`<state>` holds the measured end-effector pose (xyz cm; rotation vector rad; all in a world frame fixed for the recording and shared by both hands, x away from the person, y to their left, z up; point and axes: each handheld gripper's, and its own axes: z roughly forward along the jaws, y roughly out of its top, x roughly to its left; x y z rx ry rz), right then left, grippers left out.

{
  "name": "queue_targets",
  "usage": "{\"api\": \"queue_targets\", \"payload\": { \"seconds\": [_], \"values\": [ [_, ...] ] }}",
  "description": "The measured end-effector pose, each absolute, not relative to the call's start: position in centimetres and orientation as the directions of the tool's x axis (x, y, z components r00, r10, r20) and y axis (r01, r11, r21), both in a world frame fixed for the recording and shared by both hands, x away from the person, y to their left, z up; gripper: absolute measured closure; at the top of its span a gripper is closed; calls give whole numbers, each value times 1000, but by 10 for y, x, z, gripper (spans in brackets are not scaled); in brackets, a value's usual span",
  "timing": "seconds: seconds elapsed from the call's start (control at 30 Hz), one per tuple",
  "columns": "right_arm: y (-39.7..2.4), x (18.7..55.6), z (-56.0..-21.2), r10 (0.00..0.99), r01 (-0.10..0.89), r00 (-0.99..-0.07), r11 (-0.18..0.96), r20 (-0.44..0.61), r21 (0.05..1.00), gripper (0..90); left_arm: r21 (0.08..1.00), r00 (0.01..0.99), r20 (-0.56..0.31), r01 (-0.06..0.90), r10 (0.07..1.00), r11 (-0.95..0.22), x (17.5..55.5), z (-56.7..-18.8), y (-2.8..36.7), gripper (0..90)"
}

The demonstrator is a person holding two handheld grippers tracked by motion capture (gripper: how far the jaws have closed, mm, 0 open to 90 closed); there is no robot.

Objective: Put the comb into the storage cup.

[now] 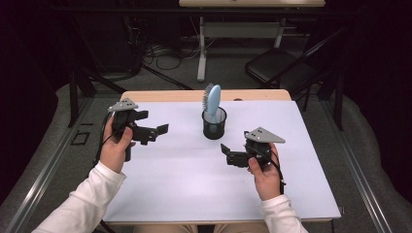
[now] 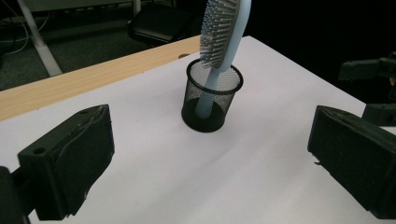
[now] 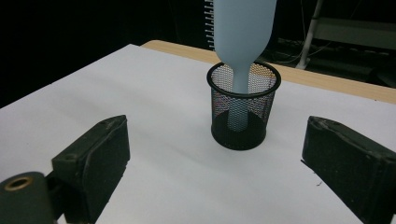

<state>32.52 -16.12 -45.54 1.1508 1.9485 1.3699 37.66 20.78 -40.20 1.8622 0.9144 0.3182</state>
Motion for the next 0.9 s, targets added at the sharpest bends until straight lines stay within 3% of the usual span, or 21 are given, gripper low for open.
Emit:
{"api": "queue_targets", "payload": {
  "seconds": [0.37,0.9],
  "values": [
    [-165,321,-453,855,355,-515,152,58,922,70,867,656,-208,466,725,-173,364,-418,236,7],
    [-205,311,-465,901,385,-430,122,61,915,70,868,622,-244,483,744,-118,344,-457,263,7]
  ]
}}
